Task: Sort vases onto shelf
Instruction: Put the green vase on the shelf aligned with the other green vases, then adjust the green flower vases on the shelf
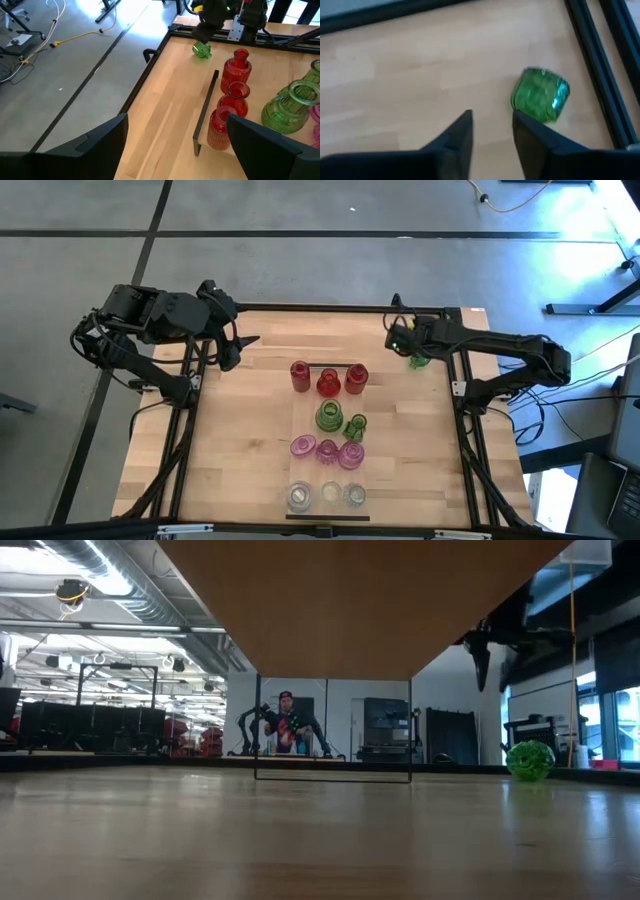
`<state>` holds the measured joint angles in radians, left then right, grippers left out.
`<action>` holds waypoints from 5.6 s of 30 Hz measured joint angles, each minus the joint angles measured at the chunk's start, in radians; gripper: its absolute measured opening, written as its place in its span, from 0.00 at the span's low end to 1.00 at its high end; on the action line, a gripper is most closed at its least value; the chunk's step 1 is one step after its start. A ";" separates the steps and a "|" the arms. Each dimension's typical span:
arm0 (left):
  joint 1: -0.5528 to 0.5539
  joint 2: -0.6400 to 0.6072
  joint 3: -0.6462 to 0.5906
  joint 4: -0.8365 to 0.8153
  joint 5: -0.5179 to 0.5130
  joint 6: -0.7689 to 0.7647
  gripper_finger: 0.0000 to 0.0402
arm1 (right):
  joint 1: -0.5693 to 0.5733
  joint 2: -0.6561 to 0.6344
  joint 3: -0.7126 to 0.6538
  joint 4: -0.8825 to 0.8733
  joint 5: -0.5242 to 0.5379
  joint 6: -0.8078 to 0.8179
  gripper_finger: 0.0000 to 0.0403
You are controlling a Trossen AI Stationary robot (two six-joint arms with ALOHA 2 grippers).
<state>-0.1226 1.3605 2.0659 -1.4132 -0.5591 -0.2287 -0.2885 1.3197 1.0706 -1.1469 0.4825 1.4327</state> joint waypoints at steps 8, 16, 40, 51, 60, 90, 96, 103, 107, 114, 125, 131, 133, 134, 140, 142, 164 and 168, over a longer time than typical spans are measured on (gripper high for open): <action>0.000 0.000 0.000 -0.006 -0.006 0.003 0.82 | 0.163 0.000 -0.084 -0.011 0.048 0.264 0.51; 0.040 0.000 0.000 -0.012 -0.005 0.023 0.82 | 0.354 -0.004 -0.137 0.088 0.067 0.366 0.57; -0.044 0.011 -0.214 0.067 0.153 -0.228 0.82 | 1.056 -0.111 0.349 0.145 0.342 -0.283 0.57; -0.182 0.010 -0.373 0.436 0.152 -0.443 0.82 | 1.061 -0.030 0.348 0.261 0.265 -0.498 0.57; -0.217 0.064 -0.384 0.658 0.167 -0.681 0.82 | 1.025 -0.023 0.348 0.264 0.265 -0.550 0.57; -0.079 0.283 -0.384 0.635 0.515 -1.131 0.73 | 1.001 -0.024 0.347 0.283 0.223 -0.681 0.57; -0.050 0.282 -0.384 0.629 0.504 -1.124 0.68 | 1.002 -0.024 0.347 0.283 0.206 -0.681 0.57; -0.041 0.285 -0.384 0.629 0.525 -1.123 0.62 | 1.002 -0.024 0.347 0.283 0.205 -0.682 0.57; -0.040 0.285 -0.384 0.627 0.525 -1.123 0.58 | 1.002 -0.024 0.347 0.282 0.205 -0.683 0.57; -0.041 0.285 -0.384 0.595 0.528 -1.123 0.50 | 1.002 -0.024 0.347 0.282 0.205 -0.700 0.57; -0.040 0.285 -0.384 0.590 0.528 -1.104 0.40 | 1.002 -0.024 0.347 0.282 0.205 -0.699 0.57; -0.040 0.285 -0.384 0.591 0.528 -1.104 0.34 | 1.002 -0.024 0.347 0.282 0.205 -0.704 0.57; -0.040 0.285 -0.384 0.592 0.528 -1.103 0.32 | 1.002 -0.024 0.347 0.282 0.205 -0.704 0.57; -0.040 0.285 -0.384 0.592 0.528 -1.100 0.30 | 1.002 -0.024 0.347 0.282 0.205 -0.704 0.57; -0.040 0.285 -0.384 0.603 0.523 -1.089 0.21 | 1.002 -0.024 0.347 0.281 0.205 -0.705 0.57; -0.040 0.285 -0.384 0.607 0.521 -1.075 0.17 | 1.002 -0.024 0.347 0.281 0.205 -0.705 0.57; -0.040 0.254 -0.380 0.483 0.524 -1.067 0.05 | 1.002 -0.024 0.347 0.281 0.205 -0.706 0.57; -0.038 0.236 -0.380 0.420 0.507 -1.067 0.05 | 1.002 -0.024 0.347 0.281 0.205 -0.707 0.57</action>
<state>-0.1608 1.5961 1.6859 -0.9929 -0.0525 -1.2953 0.7131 1.2953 1.4181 -0.8661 0.6880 0.7257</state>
